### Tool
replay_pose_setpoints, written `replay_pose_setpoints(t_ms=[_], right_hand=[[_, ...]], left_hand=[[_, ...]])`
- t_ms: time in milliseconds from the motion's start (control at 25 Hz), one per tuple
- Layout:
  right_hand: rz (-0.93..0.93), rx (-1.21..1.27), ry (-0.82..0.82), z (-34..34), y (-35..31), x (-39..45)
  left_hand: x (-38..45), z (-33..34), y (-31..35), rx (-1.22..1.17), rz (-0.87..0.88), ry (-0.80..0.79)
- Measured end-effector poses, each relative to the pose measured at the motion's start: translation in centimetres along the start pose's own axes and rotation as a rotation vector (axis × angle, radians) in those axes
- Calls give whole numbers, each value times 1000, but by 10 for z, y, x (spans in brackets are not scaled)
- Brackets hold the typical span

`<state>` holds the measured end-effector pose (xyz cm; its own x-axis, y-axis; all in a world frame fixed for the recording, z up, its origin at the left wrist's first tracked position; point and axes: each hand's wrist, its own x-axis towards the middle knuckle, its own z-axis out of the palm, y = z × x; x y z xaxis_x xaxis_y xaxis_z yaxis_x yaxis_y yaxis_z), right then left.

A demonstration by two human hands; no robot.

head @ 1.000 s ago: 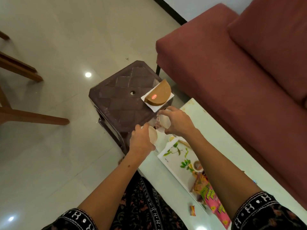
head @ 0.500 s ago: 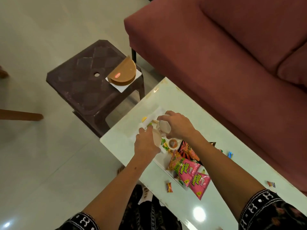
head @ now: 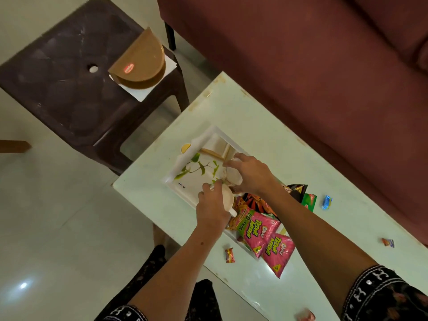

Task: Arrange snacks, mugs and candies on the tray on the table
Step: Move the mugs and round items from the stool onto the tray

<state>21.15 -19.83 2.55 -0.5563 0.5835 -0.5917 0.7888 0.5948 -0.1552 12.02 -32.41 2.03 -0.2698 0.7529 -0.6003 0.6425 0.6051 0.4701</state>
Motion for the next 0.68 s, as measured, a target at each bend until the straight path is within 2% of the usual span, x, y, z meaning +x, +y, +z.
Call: replay_pose_setpoints(t_ms=[480, 680], right_hand=[[30, 20, 20, 13, 8, 4], [40, 66, 32, 8, 10, -5]], left_hand=[[4, 19, -1, 38, 32, 53], [2, 16, 0, 28, 22, 9]])
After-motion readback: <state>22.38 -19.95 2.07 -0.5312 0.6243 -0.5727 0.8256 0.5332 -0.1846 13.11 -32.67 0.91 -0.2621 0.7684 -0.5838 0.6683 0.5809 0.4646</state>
